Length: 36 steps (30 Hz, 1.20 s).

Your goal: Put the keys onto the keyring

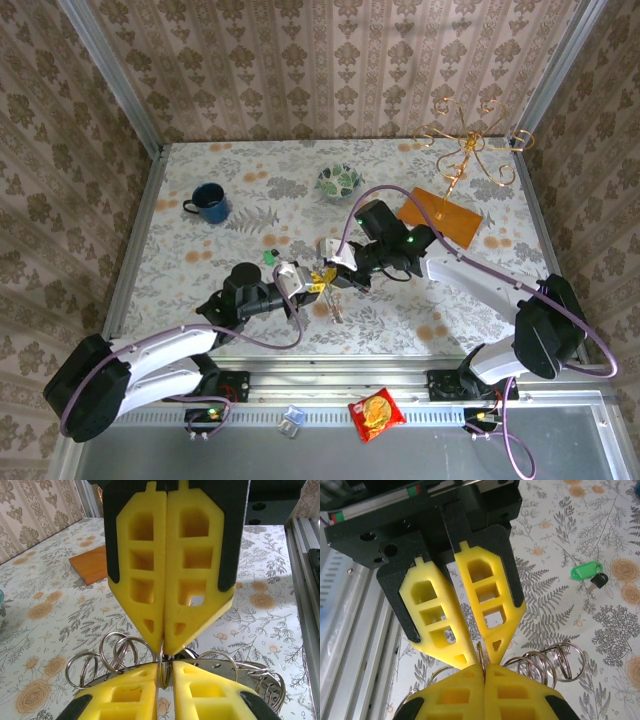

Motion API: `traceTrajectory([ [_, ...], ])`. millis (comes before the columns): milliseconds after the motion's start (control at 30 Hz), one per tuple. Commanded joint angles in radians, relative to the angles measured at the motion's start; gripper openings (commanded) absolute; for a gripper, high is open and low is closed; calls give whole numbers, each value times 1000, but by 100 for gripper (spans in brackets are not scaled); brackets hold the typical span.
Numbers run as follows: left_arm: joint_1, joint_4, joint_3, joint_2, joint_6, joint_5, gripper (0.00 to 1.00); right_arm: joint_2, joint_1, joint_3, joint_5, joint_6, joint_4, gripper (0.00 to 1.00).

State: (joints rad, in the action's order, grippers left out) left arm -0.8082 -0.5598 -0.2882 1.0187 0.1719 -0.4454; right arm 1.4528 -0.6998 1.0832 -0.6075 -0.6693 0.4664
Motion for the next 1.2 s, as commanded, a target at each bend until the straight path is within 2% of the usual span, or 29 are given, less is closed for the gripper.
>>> traceTrajectory([
  [0,8,50,-40,-13,34,2,15,19,-26,45,47,-66,102,0],
  [167,10,65,-54,-8,42,-13,12,29,-51,75,66,-89,132,0],
  [300,9,65,-60,-6,49,-17,5,38,-62,85,70,-98,156,0],
  [367,10,59,-59,-7,49,-9,1,31,-62,78,60,-84,146,0],
  [467,10,29,-47,-9,38,-6,0,8,-51,41,43,-37,97,0],
  [500,12,15,-42,-9,31,-7,0,-3,-42,24,37,-10,63,5],
  [567,10,-6,-29,-9,28,-14,0,-30,-21,-14,27,45,-7,21],
  [633,11,-28,-15,-9,26,-19,0,-54,3,-56,20,101,-73,26],
  [800,11,-54,7,-8,26,-20,0,-123,46,-128,-34,189,-147,27],
  [1167,10,-72,14,-8,25,-26,0,-110,47,-143,-74,217,-154,26],
])
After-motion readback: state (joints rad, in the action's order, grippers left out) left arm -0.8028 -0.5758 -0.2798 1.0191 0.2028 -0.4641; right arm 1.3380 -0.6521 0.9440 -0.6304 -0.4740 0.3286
